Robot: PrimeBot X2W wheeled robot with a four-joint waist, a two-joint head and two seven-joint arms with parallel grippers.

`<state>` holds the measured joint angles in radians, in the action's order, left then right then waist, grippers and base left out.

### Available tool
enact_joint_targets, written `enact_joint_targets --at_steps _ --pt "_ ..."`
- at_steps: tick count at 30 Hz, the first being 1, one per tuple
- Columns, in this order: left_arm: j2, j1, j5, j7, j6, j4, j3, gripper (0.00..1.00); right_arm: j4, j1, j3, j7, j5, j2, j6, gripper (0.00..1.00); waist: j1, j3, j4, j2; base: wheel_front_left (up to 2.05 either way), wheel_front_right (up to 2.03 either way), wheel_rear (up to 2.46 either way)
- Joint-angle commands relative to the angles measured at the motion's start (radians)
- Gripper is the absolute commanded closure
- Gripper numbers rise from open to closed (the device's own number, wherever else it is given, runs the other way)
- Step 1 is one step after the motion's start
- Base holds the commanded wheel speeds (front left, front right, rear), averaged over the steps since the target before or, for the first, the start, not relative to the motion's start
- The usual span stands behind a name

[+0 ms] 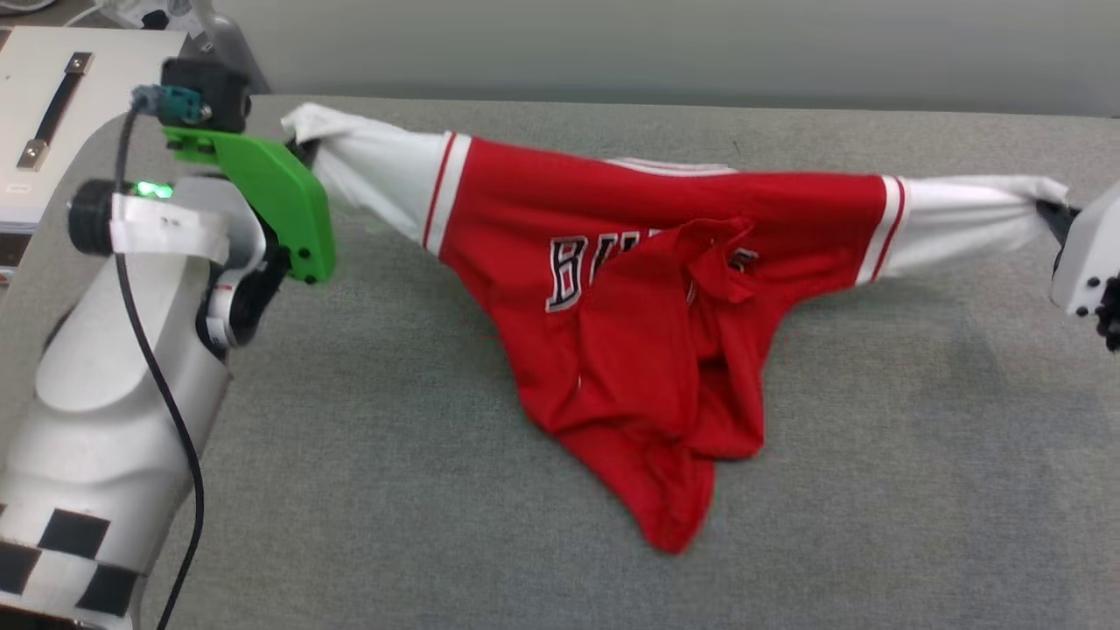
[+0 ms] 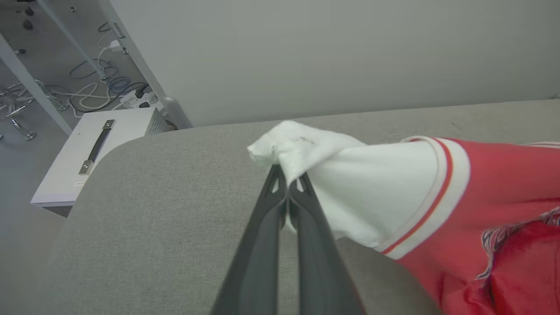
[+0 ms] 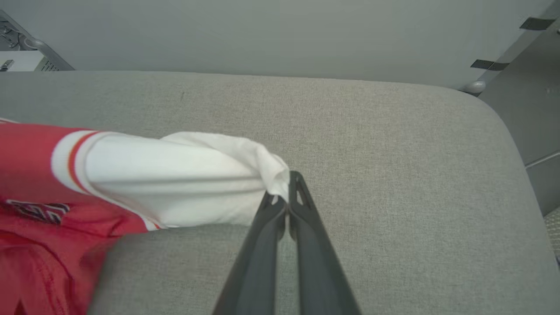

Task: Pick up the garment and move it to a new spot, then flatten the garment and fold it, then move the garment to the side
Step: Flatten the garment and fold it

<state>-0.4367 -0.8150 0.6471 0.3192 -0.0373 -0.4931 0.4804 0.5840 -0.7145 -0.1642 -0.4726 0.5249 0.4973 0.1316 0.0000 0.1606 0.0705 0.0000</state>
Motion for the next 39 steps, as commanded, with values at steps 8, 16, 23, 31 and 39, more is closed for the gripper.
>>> enact_joint_targets --at_steps 8,16,23,31,39 --pt "0.012 -0.217 -0.087 -0.181 0.001 -0.143 -0.013 1.00 0.066 -0.244 0.023 0.110 -0.125 -0.050 -0.001 1.00 0.0000 0.020 -0.035 0.0000 0.00 0.00 0.00" --pt "0.032 -0.438 -0.115 -0.330 0.005 -0.279 -0.042 1.00 0.172 -0.516 0.051 0.206 -0.218 -0.083 -0.001 1.00 0.0000 0.100 -0.053 0.0000 0.00 0.00 0.00" --pt "0.019 -0.627 -0.128 -0.421 0.011 -0.353 -0.068 1.00 0.241 -0.735 0.075 0.280 -0.283 -0.108 -0.001 1.00 0.0000 0.187 -0.070 0.0000 0.00 0.00 0.00" --pt "0.008 -0.782 -0.142 -0.496 0.021 -0.410 -0.077 1.00 0.309 -0.908 0.087 0.348 -0.339 -0.123 -0.001 1.00 0.0000 0.268 -0.078 0.0000 0.00 0.00 0.00" --pt "0.033 -0.832 -0.133 -0.538 0.043 -0.473 -0.077 1.00 0.380 -0.982 0.041 0.386 -0.350 -0.159 -0.001 1.00 0.0000 0.363 -0.082 0.0000 0.00 0.00 0.00"
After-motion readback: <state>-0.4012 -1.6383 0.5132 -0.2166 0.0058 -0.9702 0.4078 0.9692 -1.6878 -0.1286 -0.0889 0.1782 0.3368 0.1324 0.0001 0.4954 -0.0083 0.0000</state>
